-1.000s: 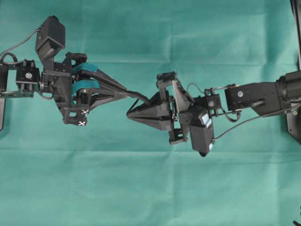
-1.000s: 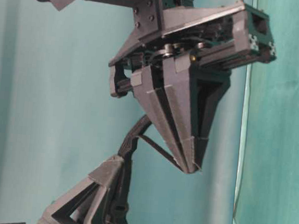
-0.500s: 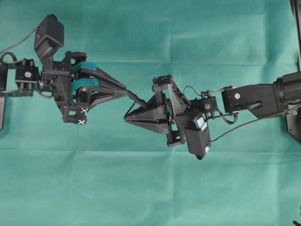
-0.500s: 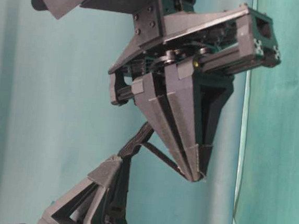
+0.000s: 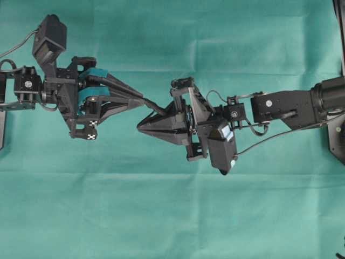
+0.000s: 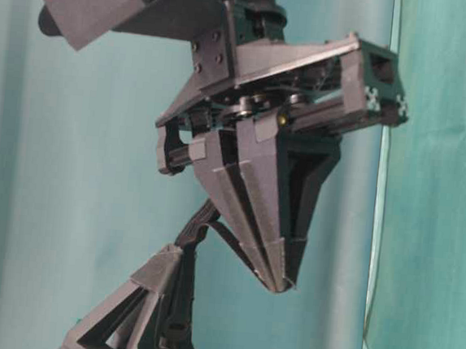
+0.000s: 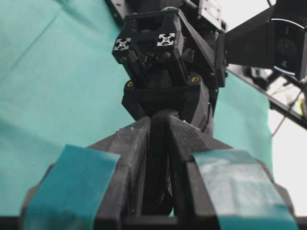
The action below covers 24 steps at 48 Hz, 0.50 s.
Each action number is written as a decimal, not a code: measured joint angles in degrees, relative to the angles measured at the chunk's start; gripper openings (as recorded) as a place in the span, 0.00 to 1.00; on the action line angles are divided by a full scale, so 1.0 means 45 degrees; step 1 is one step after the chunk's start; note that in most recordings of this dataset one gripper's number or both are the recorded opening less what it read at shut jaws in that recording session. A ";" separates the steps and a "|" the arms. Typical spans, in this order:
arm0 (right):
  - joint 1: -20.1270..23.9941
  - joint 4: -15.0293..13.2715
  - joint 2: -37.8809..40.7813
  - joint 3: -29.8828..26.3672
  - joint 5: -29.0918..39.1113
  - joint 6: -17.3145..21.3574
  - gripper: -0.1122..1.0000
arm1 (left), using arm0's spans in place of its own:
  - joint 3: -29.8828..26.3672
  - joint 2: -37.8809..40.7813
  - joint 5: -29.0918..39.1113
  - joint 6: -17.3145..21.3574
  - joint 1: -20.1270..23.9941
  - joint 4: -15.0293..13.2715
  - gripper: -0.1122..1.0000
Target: Peel off the Velcro with your right arm.
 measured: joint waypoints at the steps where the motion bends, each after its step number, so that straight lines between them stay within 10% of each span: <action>1: -0.0020 0.0000 0.0000 -0.0020 0.0000 0.0000 0.02 | 0.0000 0.0000 0.0000 0.0000 0.0000 0.0000 0.19; 24: -0.0176 -0.0020 0.0313 -0.0352 0.0000 -0.0117 0.02 | 0.0078 0.0059 -0.0078 0.0000 0.0059 0.0000 0.19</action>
